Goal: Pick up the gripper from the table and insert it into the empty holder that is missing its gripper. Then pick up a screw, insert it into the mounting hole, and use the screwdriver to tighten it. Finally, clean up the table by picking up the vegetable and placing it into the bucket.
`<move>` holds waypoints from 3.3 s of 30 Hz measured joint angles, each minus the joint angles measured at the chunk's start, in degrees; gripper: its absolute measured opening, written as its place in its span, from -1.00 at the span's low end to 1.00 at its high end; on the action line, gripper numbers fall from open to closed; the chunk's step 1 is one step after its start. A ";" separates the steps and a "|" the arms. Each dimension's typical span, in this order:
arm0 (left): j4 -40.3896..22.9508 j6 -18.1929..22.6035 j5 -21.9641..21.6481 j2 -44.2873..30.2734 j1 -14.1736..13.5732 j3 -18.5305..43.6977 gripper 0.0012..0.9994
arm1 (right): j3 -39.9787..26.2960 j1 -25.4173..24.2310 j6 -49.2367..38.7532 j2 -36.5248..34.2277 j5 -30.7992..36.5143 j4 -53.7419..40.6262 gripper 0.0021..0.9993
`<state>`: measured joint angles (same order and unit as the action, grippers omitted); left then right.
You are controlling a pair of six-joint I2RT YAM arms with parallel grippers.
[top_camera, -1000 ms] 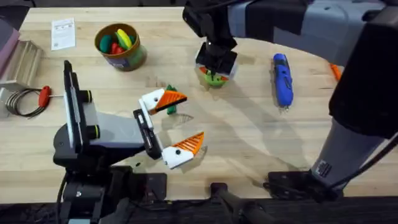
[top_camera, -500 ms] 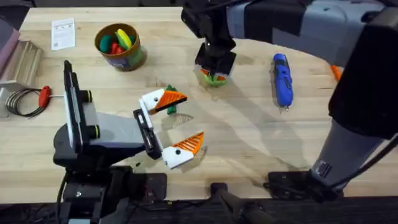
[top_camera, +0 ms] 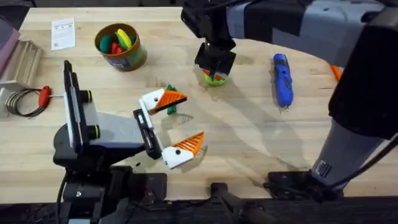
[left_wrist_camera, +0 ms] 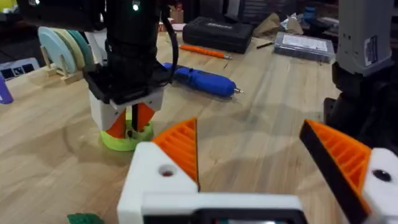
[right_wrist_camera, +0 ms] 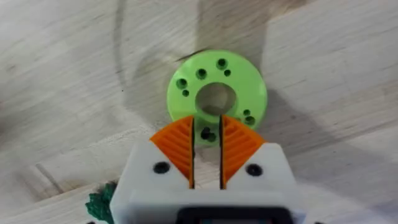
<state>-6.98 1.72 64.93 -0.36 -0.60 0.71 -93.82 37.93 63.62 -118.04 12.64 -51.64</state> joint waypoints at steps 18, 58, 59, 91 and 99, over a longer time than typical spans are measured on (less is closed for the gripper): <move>0.00 0.00 0.00 0.00 0.00 0.00 0.97 | 0.00 0.51 0.00 0.00 0.00 -0.04 -0.73; -0.02 0.00 0.00 0.00 0.00 0.00 0.97 | -14.15 0.68 -17.71 5.23 5.49 -10.40 -0.99; 0.00 0.00 0.00 0.00 0.00 0.00 0.97 | -14.85 0.68 -19.89 6.14 5.32 -10.63 -0.99; 0.00 0.00 0.00 0.00 0.00 0.00 0.97 | -16.06 2.31 -78.13 24.52 -27.38 -18.52 -0.99; 0.00 0.00 0.00 0.00 0.00 0.00 0.97 | -16.11 6.73 -82.28 23.59 -28.48 -15.18 -0.99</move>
<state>-6.99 1.72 64.93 -0.36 -0.60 0.71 -109.93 44.66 -18.67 -94.45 -15.84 -66.82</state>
